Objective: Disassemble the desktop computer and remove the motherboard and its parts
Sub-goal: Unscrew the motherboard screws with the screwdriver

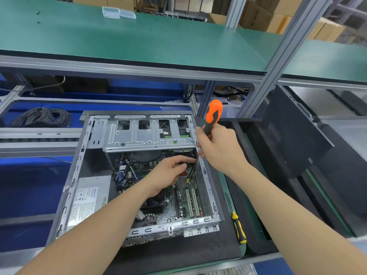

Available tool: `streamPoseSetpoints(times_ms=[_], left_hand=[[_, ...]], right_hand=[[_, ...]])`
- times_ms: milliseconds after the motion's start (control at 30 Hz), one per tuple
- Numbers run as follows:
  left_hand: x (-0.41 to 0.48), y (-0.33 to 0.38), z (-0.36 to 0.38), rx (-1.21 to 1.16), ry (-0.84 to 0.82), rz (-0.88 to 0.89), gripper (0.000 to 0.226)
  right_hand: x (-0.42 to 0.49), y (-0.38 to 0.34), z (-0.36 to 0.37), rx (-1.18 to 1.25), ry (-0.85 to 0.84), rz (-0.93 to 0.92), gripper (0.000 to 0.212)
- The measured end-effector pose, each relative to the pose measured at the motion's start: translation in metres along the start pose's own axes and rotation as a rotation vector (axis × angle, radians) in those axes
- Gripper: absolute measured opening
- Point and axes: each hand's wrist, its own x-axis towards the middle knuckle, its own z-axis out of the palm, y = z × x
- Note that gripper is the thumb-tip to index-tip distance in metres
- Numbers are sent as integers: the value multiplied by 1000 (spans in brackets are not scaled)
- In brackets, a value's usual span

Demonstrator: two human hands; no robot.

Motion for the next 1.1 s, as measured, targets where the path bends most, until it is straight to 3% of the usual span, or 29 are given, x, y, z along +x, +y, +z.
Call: streamPoseSetpoints(times_ms=[1100], left_hand=[[4, -4, -1, 12, 1, 14, 32]], right_hand=[[-2, -1, -1, -14, -18, -21, 43]])
